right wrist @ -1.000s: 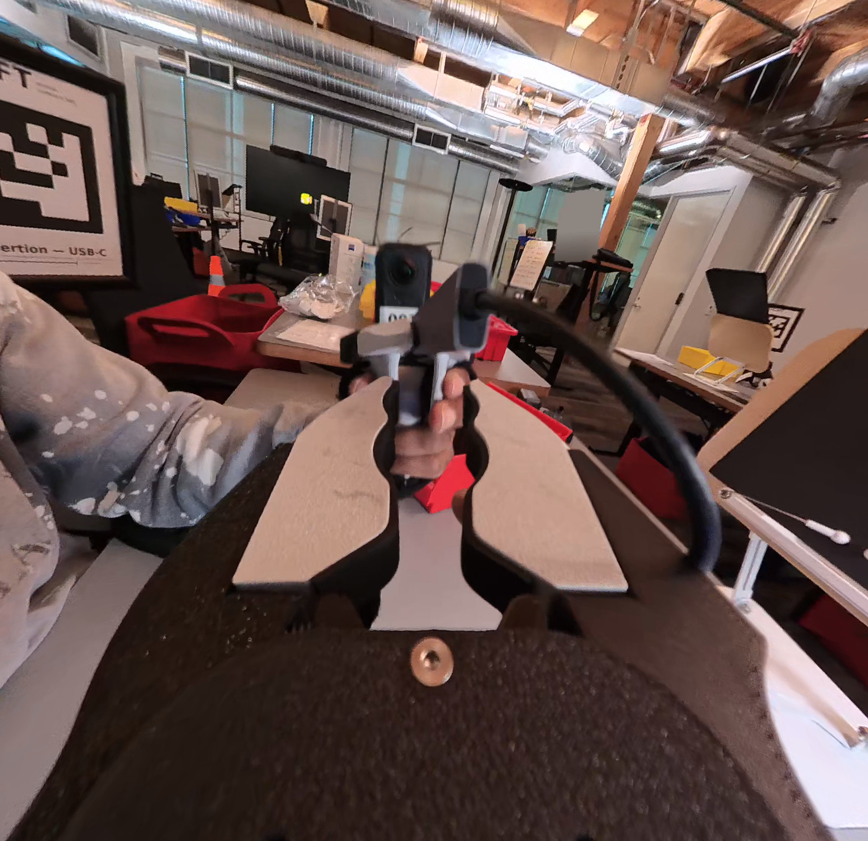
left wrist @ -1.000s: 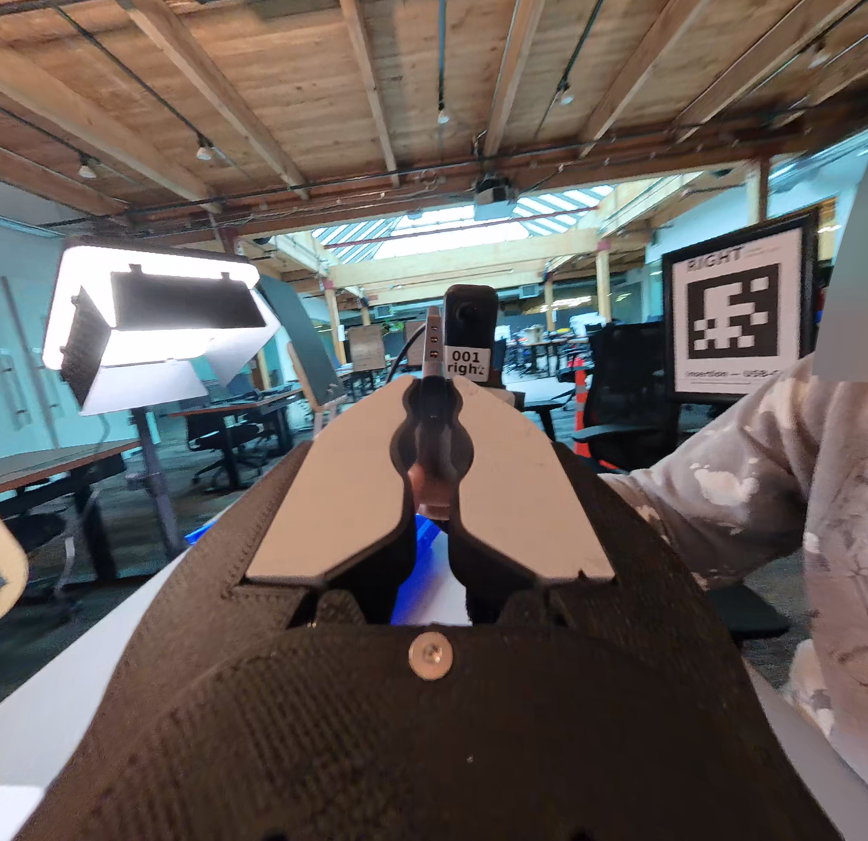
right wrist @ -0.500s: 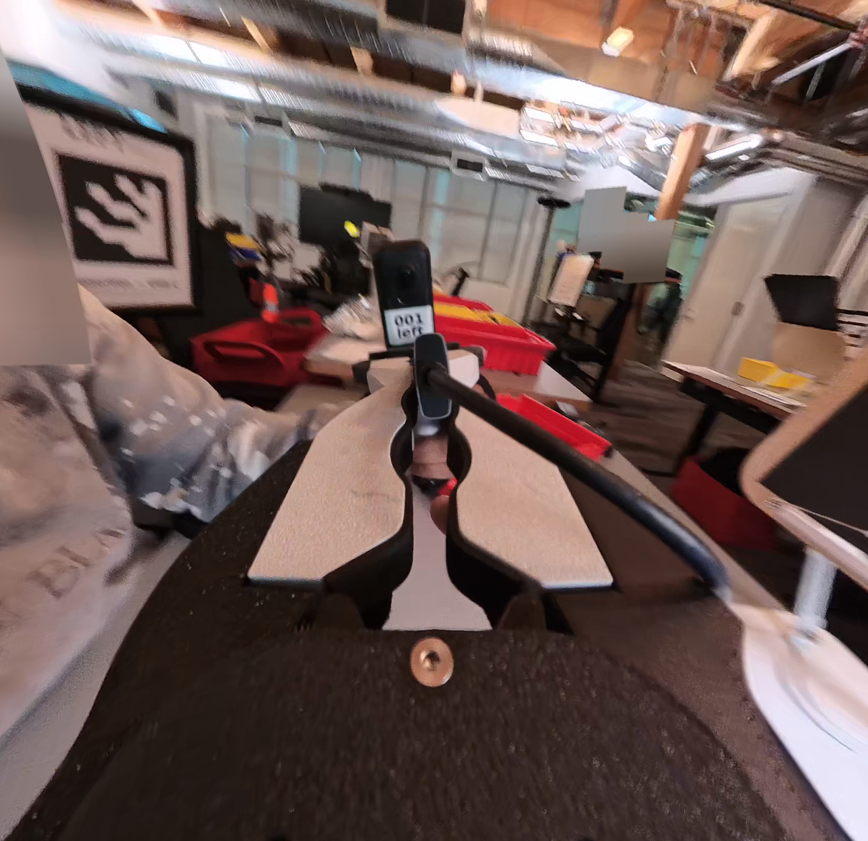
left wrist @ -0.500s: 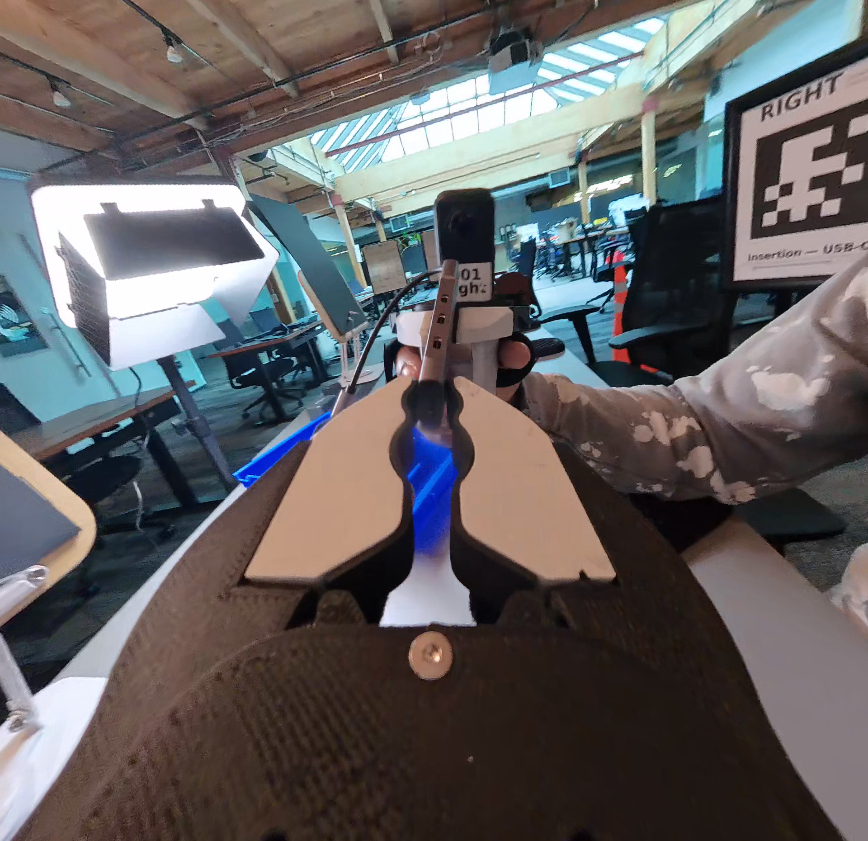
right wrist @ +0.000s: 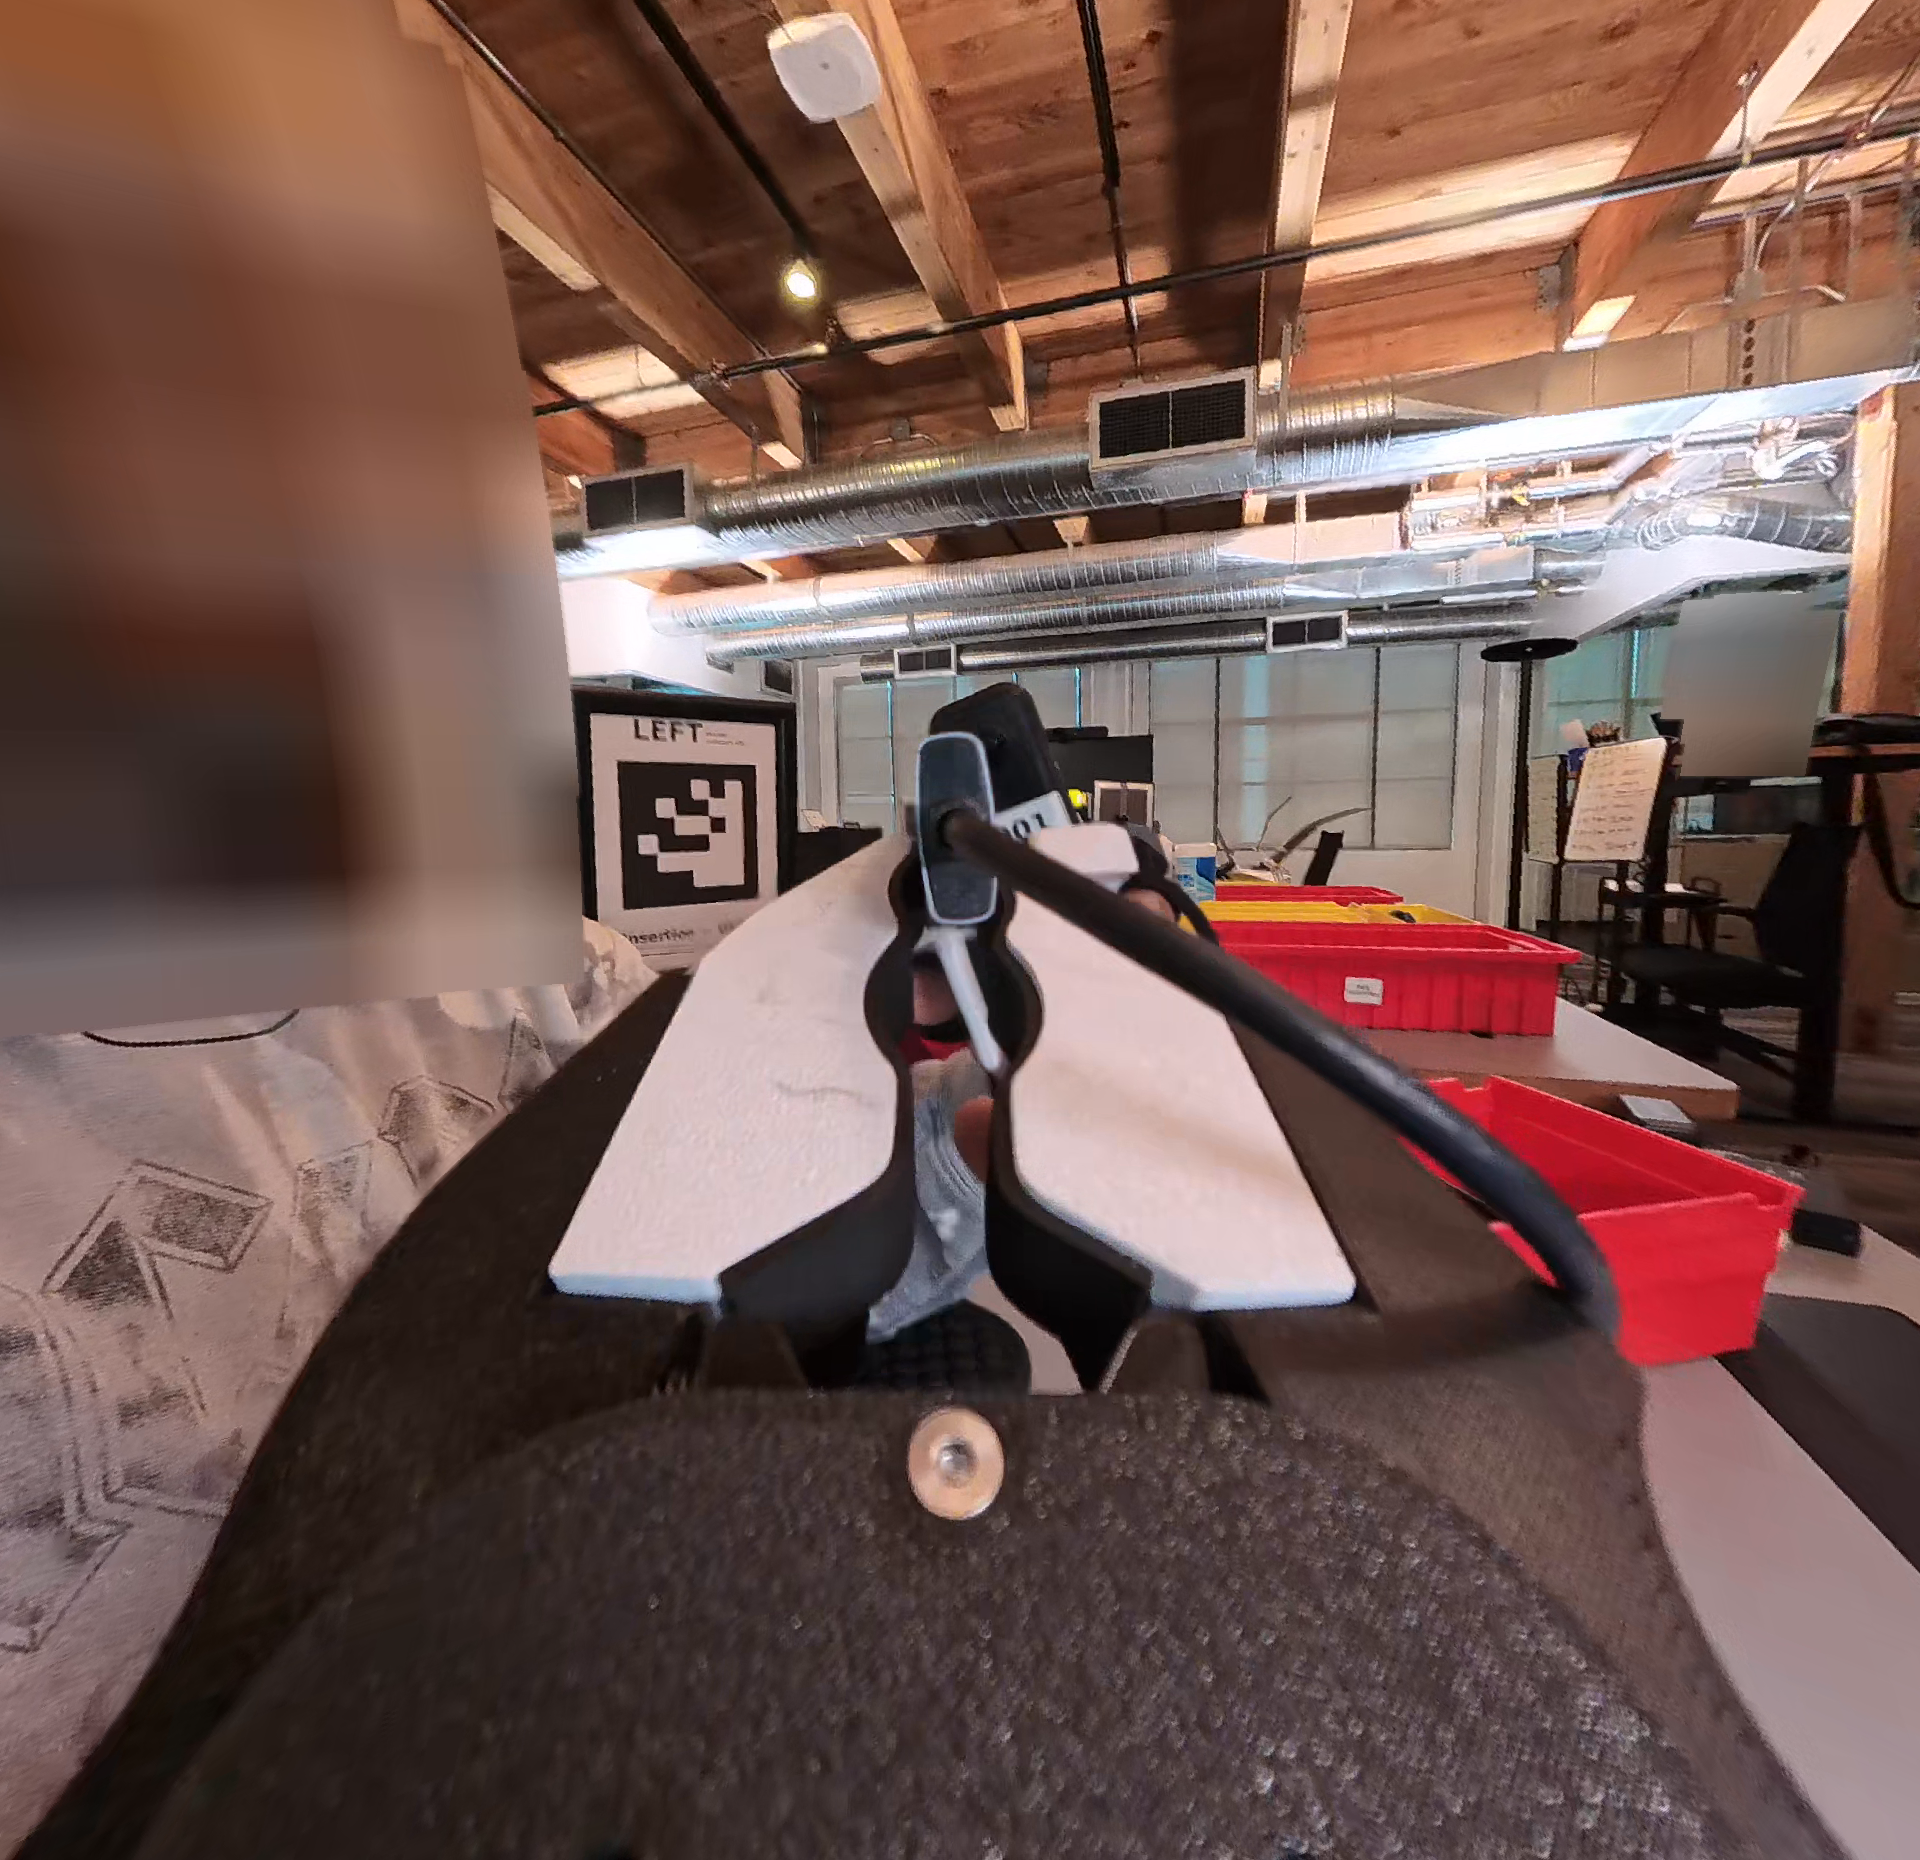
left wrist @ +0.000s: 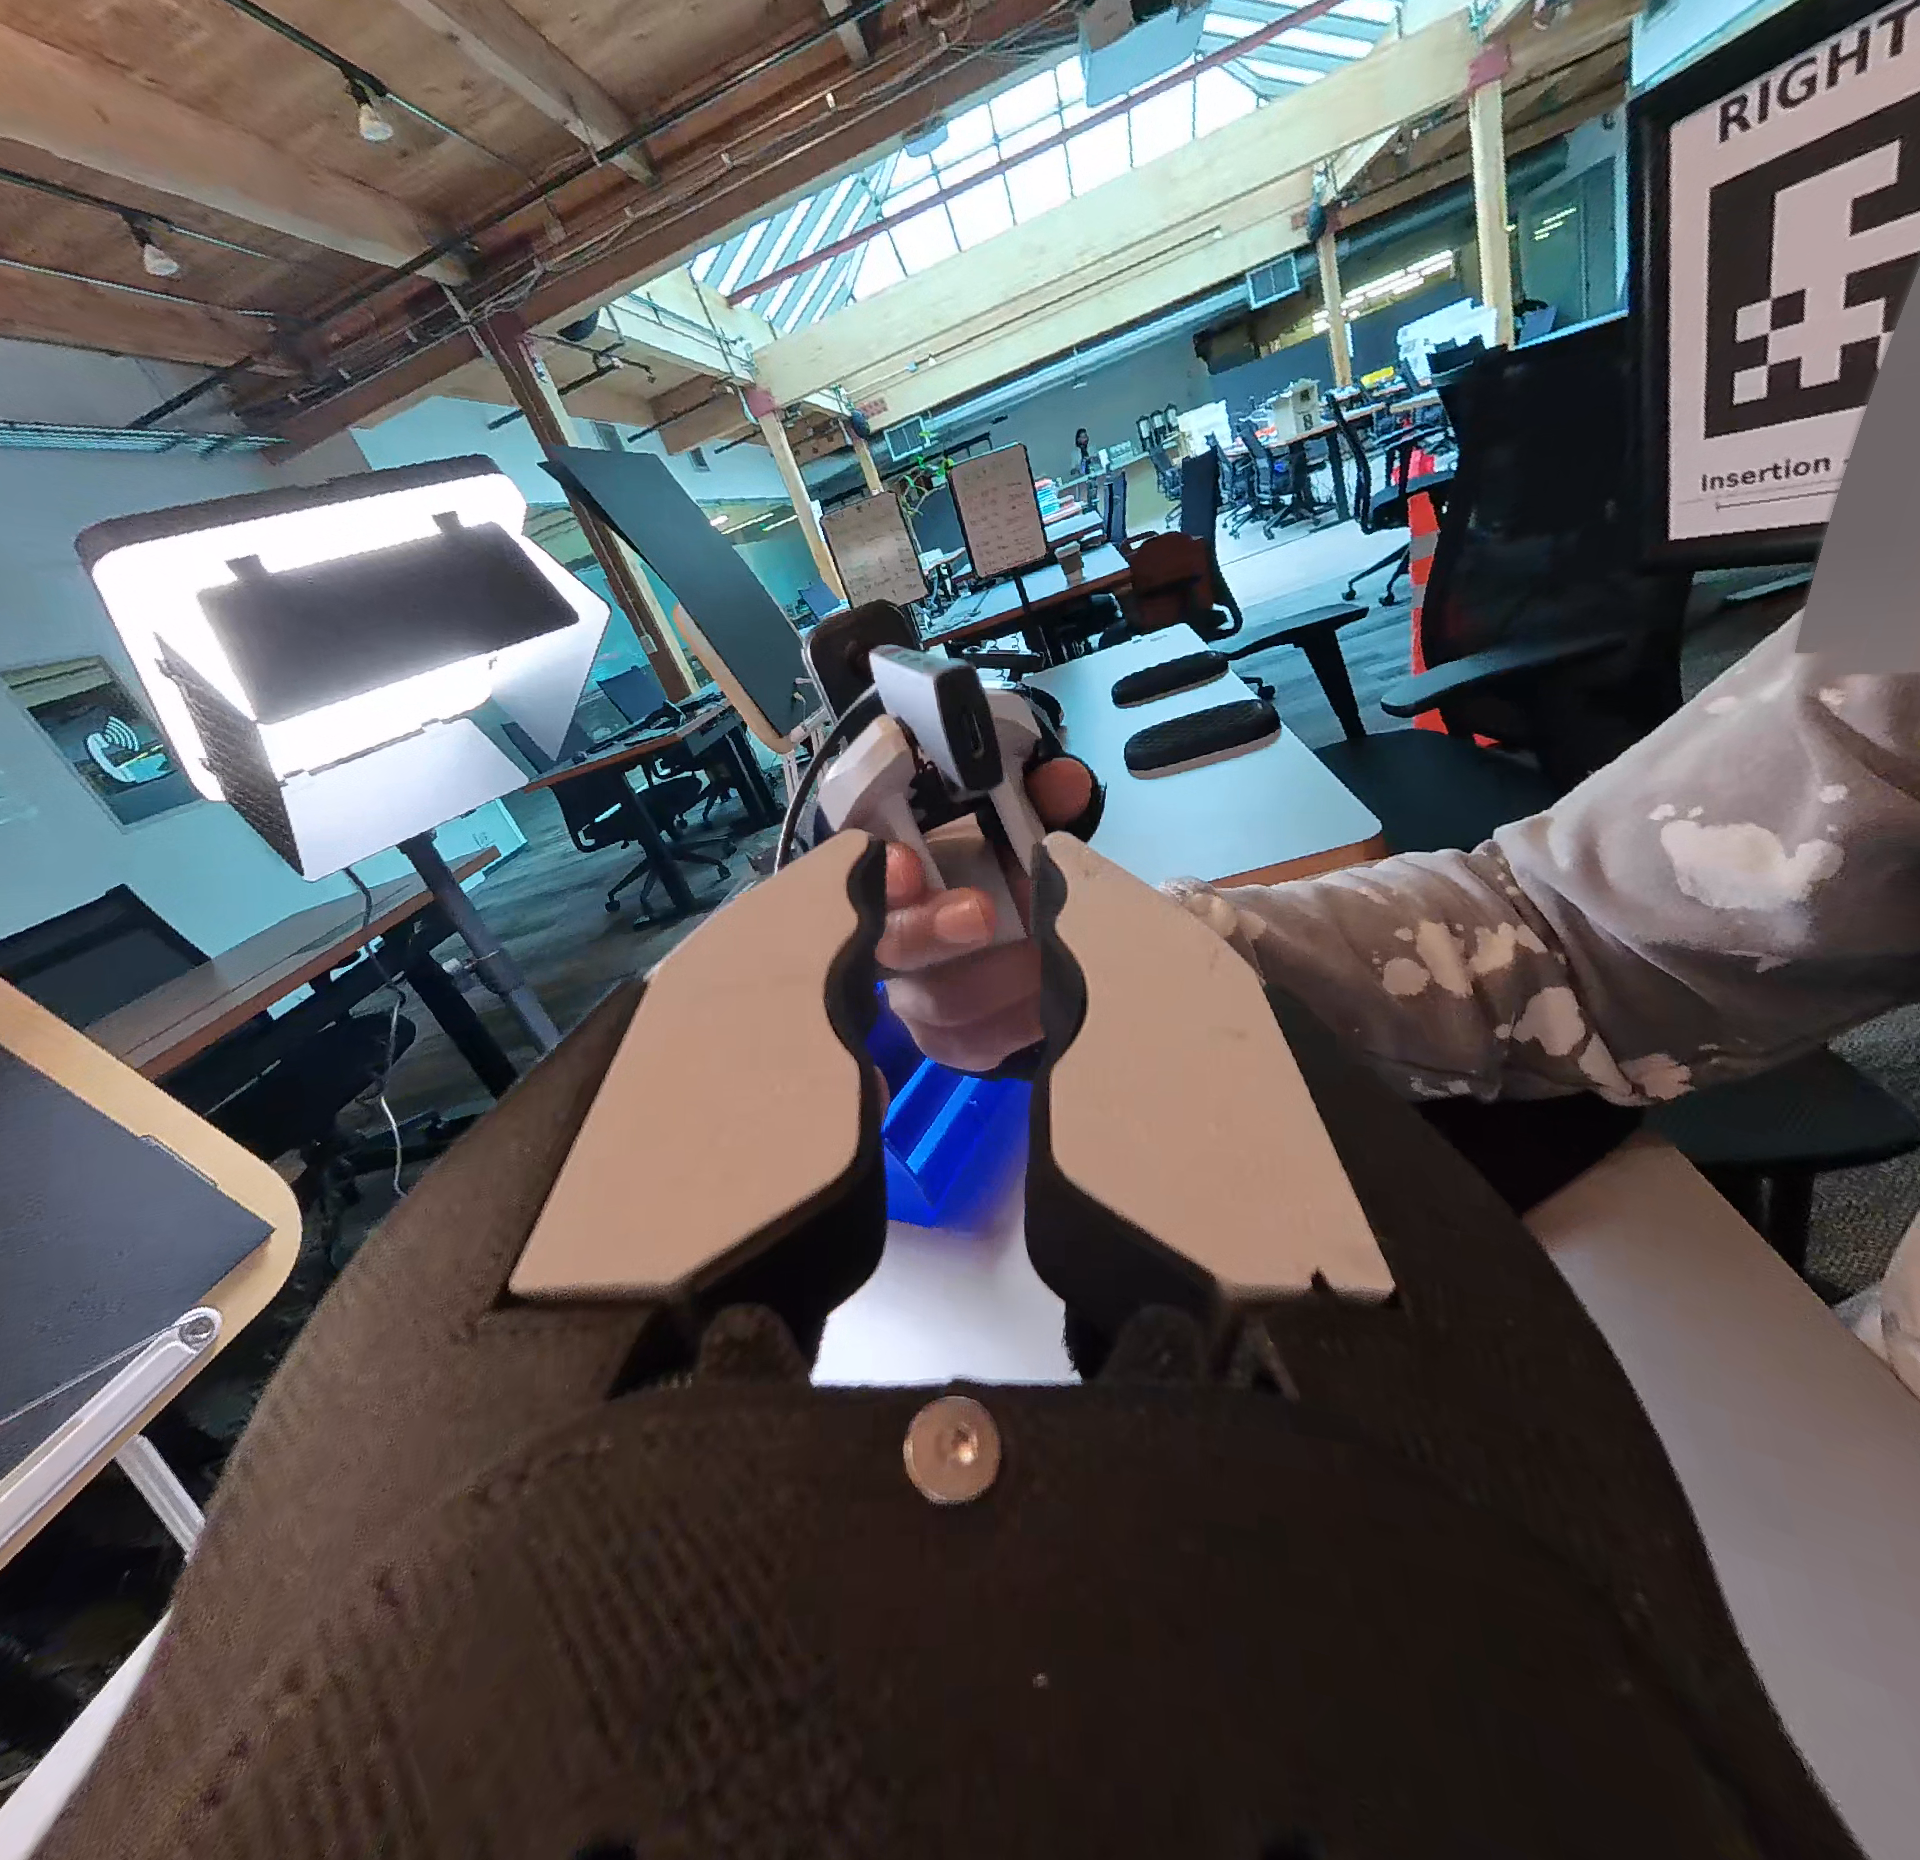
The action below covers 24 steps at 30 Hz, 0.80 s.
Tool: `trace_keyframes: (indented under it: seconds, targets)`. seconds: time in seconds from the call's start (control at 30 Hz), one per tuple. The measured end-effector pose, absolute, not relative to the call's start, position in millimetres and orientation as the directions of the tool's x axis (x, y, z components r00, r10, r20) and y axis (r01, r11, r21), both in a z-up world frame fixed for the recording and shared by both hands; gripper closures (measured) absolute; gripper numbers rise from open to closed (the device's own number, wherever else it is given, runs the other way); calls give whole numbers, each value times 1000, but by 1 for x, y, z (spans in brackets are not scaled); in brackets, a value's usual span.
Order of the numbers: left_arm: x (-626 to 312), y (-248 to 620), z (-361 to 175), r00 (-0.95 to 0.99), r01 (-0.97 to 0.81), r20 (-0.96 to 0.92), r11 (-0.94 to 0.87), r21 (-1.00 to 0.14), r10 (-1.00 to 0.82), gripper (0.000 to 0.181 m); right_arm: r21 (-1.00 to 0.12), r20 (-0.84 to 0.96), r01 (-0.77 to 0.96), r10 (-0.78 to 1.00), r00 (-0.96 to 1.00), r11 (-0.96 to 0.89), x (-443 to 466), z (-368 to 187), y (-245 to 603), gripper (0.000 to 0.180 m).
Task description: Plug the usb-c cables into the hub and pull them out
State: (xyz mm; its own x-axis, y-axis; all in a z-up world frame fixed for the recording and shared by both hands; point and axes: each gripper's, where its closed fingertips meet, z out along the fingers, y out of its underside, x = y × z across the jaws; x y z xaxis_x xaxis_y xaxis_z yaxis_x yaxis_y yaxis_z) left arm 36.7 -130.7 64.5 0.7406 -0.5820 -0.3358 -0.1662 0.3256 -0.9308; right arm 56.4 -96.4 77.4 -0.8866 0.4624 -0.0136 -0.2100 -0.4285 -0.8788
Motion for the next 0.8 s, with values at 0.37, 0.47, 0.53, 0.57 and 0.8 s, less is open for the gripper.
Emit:
trace_keyframes:
  seconds: [0.37, 0.47, 0.53, 0.57, 0.8]
  targets:
    - [23, -133, 47, 704, -336, -436, 278, -900, -561, 170, -969, 200, -246, 679, -707, 30, 27, 44, -123, 170]
    - [18, -135, 43, 689, -346, -435, 265, -900, -579, 171, -961, 267, -239, 707, -655, 141, 21, 37, -124, 170]
    - [16, -135, 41, 687, -343, -428, 257, -903, -587, 171, -955, 291, -238, 716, -635, 177, 19, 35, -124, 169]
    - [15, -134, 39, 687, -344, -425, 250, -905, -589, 171, -953, 297, -239, 719, -628, 185, 18, 34, -124, 168]
    - [13, -127, 28, 687, -360, -411, 211, -909, -598, 171, -954, 291, -240, 728, -620, 178, 17, 35, -122, 168]
